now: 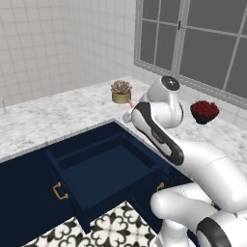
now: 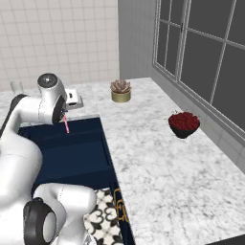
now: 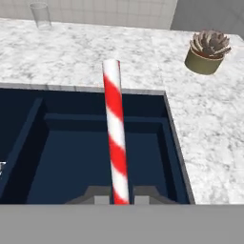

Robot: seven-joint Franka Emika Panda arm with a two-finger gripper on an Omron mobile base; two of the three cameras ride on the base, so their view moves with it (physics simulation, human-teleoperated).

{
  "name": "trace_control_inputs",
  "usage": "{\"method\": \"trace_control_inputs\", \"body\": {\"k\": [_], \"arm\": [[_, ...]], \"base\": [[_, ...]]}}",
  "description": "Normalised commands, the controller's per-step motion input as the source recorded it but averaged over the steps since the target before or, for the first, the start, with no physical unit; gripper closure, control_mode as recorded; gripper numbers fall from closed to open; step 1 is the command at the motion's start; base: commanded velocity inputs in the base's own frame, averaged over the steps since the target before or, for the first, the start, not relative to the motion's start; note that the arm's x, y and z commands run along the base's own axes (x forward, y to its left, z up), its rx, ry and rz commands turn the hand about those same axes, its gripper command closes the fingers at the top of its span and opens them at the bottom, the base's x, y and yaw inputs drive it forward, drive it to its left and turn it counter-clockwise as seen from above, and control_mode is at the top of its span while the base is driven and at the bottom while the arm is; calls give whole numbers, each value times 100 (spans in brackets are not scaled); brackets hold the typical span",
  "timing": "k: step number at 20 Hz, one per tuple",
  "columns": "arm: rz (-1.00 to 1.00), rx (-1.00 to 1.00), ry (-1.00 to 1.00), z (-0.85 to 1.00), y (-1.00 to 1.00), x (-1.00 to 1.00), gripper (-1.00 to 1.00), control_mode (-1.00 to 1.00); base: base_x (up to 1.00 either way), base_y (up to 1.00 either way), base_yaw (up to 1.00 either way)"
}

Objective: Take a straw from the drawer in front and place it inside the glass cup on the dining counter.

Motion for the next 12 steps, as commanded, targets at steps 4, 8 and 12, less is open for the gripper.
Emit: {"method": "trace_control_inputs", "body": {"k": [4,8,12], "arm": [[-3,-13,-9,2,-65,-34,100,-100],[-1,-7,-4,0,-40,-23,100,100],[0,0,0,0,0,0,100,100]], "base": [[0,0,0],[-19,-12,0],[-100,-36,-4]]}}
